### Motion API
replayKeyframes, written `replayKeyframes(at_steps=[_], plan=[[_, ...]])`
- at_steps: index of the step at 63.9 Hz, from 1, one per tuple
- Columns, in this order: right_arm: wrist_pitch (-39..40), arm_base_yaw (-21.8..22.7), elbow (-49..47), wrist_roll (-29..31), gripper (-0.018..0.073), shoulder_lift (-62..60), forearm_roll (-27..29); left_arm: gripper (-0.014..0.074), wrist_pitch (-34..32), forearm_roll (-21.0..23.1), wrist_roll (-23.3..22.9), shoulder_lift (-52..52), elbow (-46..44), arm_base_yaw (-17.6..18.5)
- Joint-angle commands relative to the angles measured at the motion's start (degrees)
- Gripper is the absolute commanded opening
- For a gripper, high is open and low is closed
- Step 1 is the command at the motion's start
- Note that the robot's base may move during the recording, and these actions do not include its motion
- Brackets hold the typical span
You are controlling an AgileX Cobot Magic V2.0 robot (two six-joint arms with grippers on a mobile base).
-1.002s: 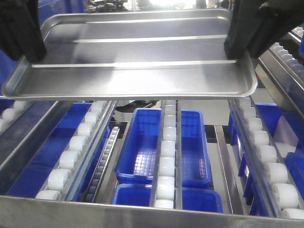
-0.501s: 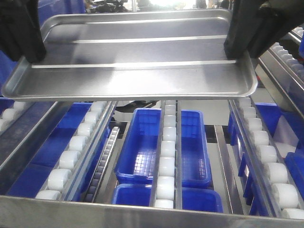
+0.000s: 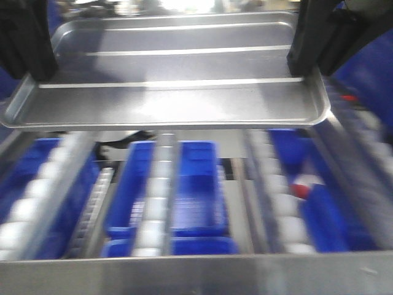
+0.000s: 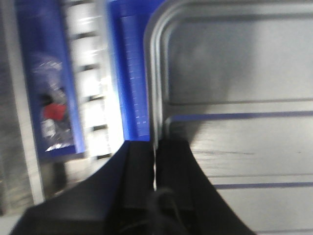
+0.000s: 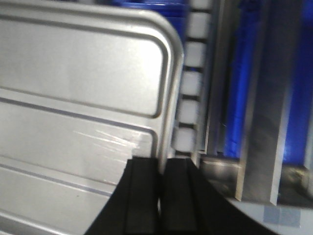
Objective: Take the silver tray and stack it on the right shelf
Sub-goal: 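Hold the tray level with both grippers while the base drives over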
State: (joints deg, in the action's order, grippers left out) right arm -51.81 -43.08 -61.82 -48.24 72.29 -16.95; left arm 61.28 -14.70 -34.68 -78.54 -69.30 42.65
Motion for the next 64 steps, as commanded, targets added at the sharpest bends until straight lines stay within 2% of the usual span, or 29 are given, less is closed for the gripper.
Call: replayKeyframes(at_steps=[1, 64], plan=[[1.47, 0.24, -2.26, 1.17, 0.0058, -1.64, -3.93, -0.0093, 1.46, -2.81, 1.39, 1.53, -1.60, 0.52], [1.47, 0.24, -2.26, 1.17, 0.0058, -1.64, -3.93, -0.0093, 1.46, -2.81, 1.39, 1.53, -1.60, 0.52]])
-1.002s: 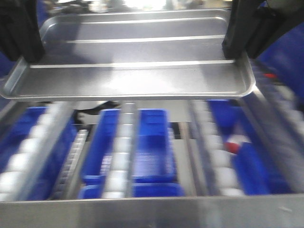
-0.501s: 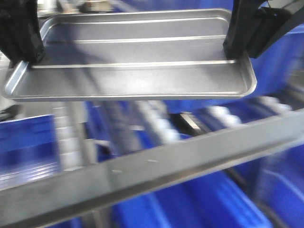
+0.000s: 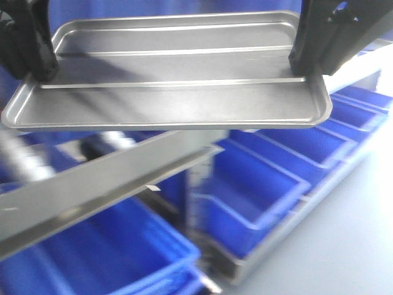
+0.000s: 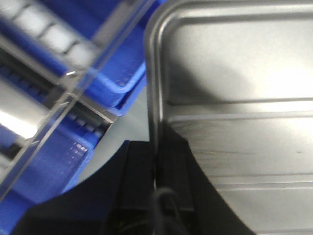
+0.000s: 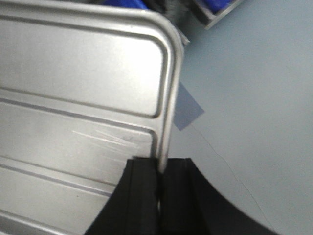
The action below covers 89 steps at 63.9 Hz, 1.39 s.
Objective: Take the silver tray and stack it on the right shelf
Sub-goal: 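Hold the tray level with both grippers while the base drives over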
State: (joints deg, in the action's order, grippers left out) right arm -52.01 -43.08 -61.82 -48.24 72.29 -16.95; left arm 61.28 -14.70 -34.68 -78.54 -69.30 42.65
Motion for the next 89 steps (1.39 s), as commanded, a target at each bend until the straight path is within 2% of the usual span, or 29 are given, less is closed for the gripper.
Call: replayKeyframes(at_steps=[1, 89], plan=[[1.67, 0.24, -2.26, 1.17, 0.0058, -1.64, -3.93, -0.0093, 1.46, -2.81, 1.39, 1.53, -1.60, 0.52], [1.67, 0.24, -2.26, 1.17, 0.0058, -1.64, -3.93, -0.0093, 1.46, -2.72, 1.39, 1.53, -1.60, 0.52]])
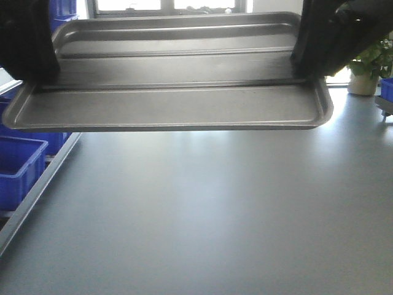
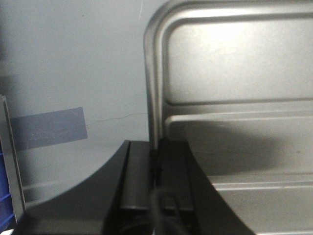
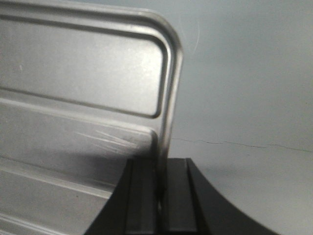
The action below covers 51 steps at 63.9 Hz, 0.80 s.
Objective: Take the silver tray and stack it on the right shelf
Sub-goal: 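Hold the tray level with both grippers while the base drives over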
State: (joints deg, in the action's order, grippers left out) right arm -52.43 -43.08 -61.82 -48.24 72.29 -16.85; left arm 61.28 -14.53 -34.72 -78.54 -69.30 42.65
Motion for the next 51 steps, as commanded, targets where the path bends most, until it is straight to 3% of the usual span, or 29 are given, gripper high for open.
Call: replayKeyframes(at_steps=[1, 51], plan=[[2.10, 0.24, -2.26, 1.17, 0.0058, -1.64, -4.03, -0.0093, 1.46, -2.90, 1.43, 1.53, -1.60, 0.52], [2.10, 0.24, -2.26, 1.17, 0.0058, -1.64, -4.03, -0.0093, 1.46, -2.90, 1.43, 1.53, -1.60, 0.52]])
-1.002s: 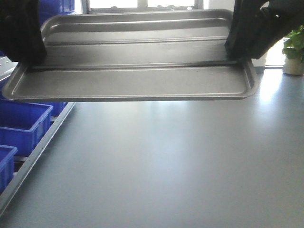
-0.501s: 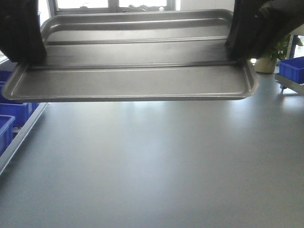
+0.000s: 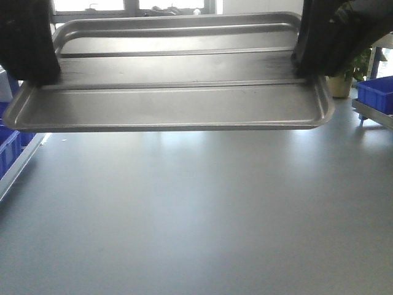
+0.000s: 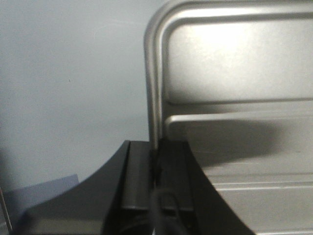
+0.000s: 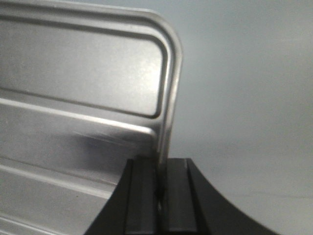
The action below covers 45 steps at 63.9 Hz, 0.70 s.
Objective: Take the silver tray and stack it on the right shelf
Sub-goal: 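Hold the tray level with both grippers while the base drives over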
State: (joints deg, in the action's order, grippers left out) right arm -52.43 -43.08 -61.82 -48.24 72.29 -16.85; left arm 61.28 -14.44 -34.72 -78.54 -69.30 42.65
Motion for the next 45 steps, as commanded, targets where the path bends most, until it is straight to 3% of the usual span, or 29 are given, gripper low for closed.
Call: replayKeyframes(at_steps=[1, 45], plan=[[2.10, 0.24, -2.26, 1.17, 0.0058, -1.64, -4.03, -0.0093, 1.46, -2.99, 1.43, 1.53, -1.60, 0.52], [2.16, 0.24, -2.26, 1.17, 0.0058, -1.64, -4.03, -0.0093, 1.46, -2.63, 1.43, 1.53, -1.60, 0.52]])
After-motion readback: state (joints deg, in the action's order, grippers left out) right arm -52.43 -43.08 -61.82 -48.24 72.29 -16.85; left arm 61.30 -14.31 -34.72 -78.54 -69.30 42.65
